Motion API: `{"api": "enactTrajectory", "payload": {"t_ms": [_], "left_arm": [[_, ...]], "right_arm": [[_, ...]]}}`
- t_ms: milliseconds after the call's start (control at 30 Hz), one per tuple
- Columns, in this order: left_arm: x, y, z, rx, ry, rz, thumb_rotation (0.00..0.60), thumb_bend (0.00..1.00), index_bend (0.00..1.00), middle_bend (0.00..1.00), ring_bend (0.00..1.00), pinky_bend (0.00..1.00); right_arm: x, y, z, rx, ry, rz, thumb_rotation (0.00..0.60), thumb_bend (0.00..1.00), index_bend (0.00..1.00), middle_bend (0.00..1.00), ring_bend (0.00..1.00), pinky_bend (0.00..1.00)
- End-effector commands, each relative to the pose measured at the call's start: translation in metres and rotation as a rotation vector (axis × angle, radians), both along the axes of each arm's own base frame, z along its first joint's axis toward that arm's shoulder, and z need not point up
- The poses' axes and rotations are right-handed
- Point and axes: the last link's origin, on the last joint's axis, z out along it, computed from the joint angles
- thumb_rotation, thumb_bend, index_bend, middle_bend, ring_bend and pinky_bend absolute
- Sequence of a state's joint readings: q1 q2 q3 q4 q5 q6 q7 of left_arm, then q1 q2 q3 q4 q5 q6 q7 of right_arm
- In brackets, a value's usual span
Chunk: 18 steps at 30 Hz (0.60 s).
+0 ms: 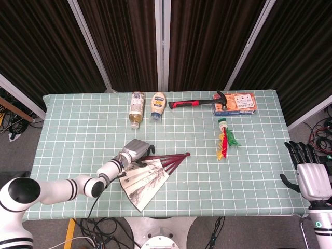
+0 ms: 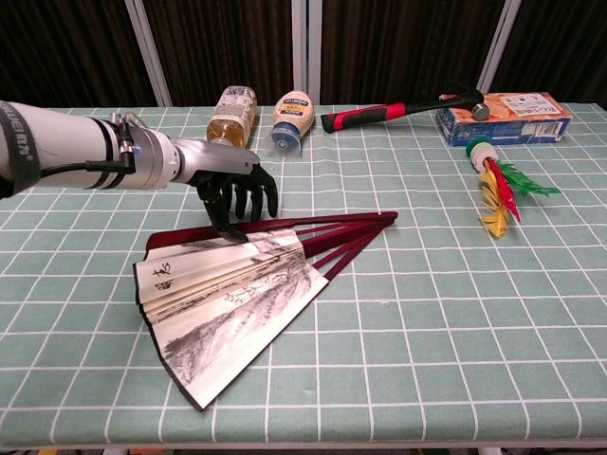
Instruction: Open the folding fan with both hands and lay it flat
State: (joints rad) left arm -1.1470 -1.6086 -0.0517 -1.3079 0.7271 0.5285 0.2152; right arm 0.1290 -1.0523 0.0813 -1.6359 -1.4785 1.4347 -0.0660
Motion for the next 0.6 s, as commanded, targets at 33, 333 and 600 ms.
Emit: {"api": "enactTrajectory", "payload": {"t_ms": [33, 333, 600], "left_arm": [[0.0029, -0.0022, -0.0010, -0.004, -0.002, -0.006, 0.600, 0.29, 0.36, 0.42, 0.41, 0.40], [0.0040, -0.0035, -0.0053, 0.009, 0.036, -0.045, 0.600, 0.30, 0.37, 0.44, 0.43, 0.40], [0.0064, -0.0075, -0.0095, 0.016, 0.047, -0.072, 0.600, 0.31, 0.45, 0.51, 0.50, 0.46]], "right_arm": [[-0.0009, 0.0004, -0.0001, -0.001, -0.003, -0.003, 0.600, 0.16, 0.01, 0.07, 0.00, 0.00], [-0.0043, 0.0006, 0.0006, -0.004, -0.010, -0.013, 0.600, 0.16, 0.01, 0.07, 0.00, 0.00], [-0.0051, 0.0006, 0.0013, -0.006, -0.015, -0.014, 0.600, 0.16, 0.01, 0.07, 0.00, 0.00]]}}
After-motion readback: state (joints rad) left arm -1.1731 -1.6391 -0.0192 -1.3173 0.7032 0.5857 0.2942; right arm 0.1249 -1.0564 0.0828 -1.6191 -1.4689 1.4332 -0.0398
